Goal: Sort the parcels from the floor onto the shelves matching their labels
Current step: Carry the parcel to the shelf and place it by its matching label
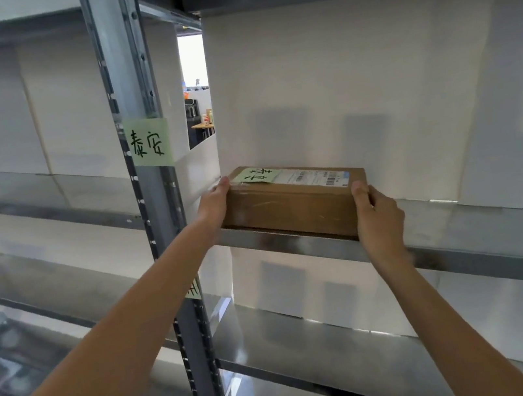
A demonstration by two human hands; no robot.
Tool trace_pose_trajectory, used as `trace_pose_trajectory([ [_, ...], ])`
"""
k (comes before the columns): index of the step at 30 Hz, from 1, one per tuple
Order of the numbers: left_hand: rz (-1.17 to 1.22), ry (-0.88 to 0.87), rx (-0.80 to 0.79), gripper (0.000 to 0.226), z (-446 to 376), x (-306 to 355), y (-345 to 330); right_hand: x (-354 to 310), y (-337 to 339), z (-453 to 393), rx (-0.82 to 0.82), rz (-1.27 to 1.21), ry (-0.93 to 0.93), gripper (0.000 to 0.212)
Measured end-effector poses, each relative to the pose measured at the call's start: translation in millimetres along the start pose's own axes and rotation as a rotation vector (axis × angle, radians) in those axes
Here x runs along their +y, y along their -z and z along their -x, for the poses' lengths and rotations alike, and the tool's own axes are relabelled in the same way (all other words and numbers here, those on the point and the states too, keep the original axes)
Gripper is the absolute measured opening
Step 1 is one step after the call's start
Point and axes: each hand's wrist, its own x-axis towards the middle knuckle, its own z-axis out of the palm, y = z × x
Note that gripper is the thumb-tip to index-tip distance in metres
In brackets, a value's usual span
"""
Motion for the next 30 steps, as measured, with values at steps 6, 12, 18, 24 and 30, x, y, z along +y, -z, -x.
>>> trace_pose_trajectory([
  [6,0.017,0.035,-0.047,0.051,-22,3,-1,-1,-18,-9,0.045,0.007,-0.025,0.054],
  [12,0.036,0.035,-0.068,0.051,-29,-2,-2,-3,-22,-7,0.067,-0.005,-0.049,0.053],
  [18,-0.101,-0.031,0.085,0.055,-27,-8,-12,-1,-21,-12,0.025,-0.019,-0.061,0.051],
  [24,-0.142,-0.553,0.409,0.038,5,-8,-27,7,10,-17,-0.072,0.193,0.037,0.067],
  [30,-0.490,-0.992,0.114,0.064,46,10,-105,31,69,-18,0.238,0.656,0.378,0.085],
])
